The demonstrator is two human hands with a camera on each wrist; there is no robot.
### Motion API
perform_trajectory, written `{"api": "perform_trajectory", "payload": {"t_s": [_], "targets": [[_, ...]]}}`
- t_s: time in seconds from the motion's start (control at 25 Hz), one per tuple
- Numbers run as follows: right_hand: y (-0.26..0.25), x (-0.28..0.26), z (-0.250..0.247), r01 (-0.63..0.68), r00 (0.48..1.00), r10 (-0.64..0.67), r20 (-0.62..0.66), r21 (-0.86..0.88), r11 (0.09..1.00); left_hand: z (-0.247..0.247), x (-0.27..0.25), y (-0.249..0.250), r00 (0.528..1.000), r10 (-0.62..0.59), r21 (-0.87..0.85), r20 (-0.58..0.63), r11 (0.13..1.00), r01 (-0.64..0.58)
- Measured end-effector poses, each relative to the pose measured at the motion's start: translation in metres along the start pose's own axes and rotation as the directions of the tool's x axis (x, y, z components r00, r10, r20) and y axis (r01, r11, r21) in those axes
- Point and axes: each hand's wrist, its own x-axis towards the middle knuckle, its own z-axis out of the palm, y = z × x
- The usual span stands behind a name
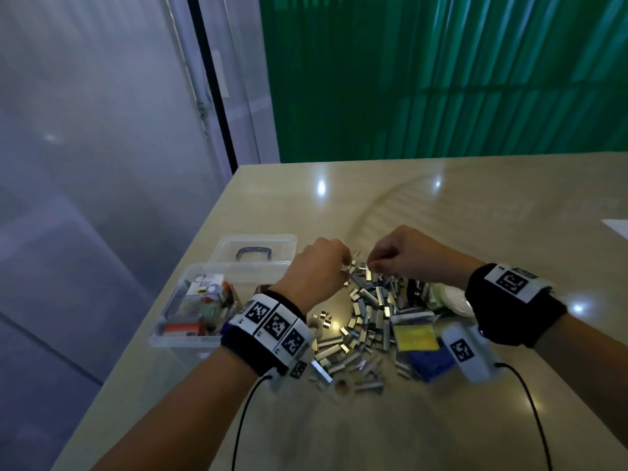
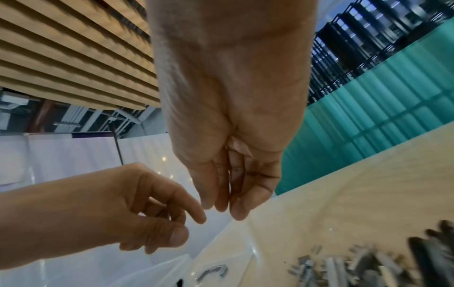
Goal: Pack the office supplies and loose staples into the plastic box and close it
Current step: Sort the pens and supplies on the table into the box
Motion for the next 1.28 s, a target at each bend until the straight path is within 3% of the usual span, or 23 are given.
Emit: {"api": "perform_trajectory", "payload": {"t_s": [0.36,0.6,0.96,1.04,1.12,1.28], "targets": [[0.092,-0.046,0.004,-0.167,0.977,0.169,0.130,-0.030,0.986,0.085,0.020,0.047,0.988,0.009,0.044,0.156,0.999,-0.016],[0.133,-0.053,0.016,-0.260,0.960,0.266,0.085,-0.067,0.963,0.130,0.035,0.062,0.976,-0.008,0.009,0.219,1.000,0.006],[0.161,-0.053,0.014,-0.255,0.966,0.256,0.021,-0.048,0.966,0.153,0.045,0.066,0.974,0.019,0.168,0.228,0.984,-0.058],[0.159,-0.052,0.013,-0.214,0.977,0.215,0.004,-0.076,0.974,0.138,0.043,0.066,0.976,0.013,0.062,0.216,0.998,-0.027],[0.156,-0.049,0.015,-0.175,0.984,0.177,0.011,-0.106,0.979,0.118,0.042,0.064,0.988,-0.007,-0.176,0.156,0.984,0.034],[0.139,-0.040,0.020,-0.112,0.994,0.112,0.008,0.057,0.992,0.087,0.038,0.064,0.995,-0.085,-0.549,-0.060,0.835,0.038]]}}
